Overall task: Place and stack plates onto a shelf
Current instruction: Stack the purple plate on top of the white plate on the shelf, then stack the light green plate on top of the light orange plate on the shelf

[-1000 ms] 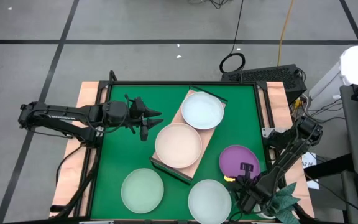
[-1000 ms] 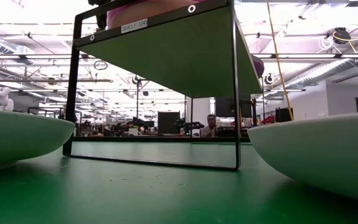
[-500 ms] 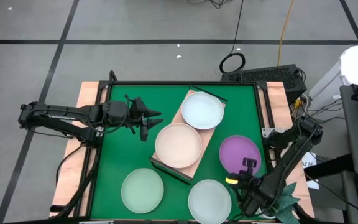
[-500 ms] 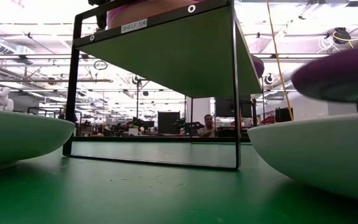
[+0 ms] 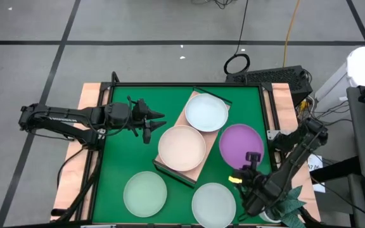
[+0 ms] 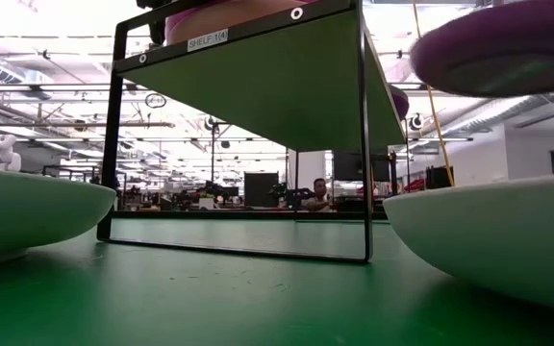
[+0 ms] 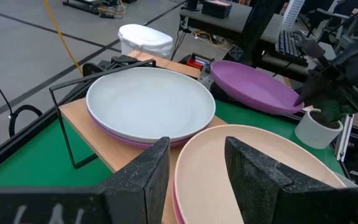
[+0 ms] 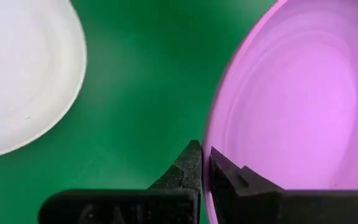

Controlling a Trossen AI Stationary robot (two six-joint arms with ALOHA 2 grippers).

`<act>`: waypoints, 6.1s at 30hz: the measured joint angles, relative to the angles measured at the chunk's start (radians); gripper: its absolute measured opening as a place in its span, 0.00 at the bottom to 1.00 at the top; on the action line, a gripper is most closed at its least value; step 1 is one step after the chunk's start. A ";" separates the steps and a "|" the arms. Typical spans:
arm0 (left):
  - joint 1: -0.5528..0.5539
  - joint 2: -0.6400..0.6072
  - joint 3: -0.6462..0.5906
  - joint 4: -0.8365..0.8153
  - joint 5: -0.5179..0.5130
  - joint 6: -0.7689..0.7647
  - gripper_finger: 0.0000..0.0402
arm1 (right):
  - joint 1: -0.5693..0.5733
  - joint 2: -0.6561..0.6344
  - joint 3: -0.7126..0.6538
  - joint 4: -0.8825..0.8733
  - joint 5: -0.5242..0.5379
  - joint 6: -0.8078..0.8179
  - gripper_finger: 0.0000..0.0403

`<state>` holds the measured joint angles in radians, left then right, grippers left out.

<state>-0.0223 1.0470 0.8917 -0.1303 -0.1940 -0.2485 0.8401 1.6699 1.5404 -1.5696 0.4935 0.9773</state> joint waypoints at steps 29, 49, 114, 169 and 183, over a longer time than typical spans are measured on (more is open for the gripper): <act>-0.007 0.000 0.000 -0.008 0.000 -0.024 0.40 | -0.488 0.000 0.241 0.129 0.059 -0.992 0.00; -0.040 0.000 0.000 -0.017 0.000 -0.018 0.40 | -0.729 0.000 0.173 0.273 -0.133 -1.166 0.01; -0.221 -0.114 -0.001 -0.203 -0.001 -0.050 0.40 | -0.237 -0.103 0.106 0.327 0.056 -0.599 0.24; -1.052 0.517 0.000 -0.330 0.011 0.091 0.40 | -0.184 -0.103 -0.010 0.471 0.139 -0.619 0.24; -1.052 0.613 0.000 -0.330 0.003 0.204 0.38 | -0.184 -0.103 -0.010 0.471 0.139 -0.619 0.24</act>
<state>-1.0740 1.6600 0.8913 -0.4599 -0.1906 -0.0443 0.6563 1.5669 1.5303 -1.0985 0.6323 0.3580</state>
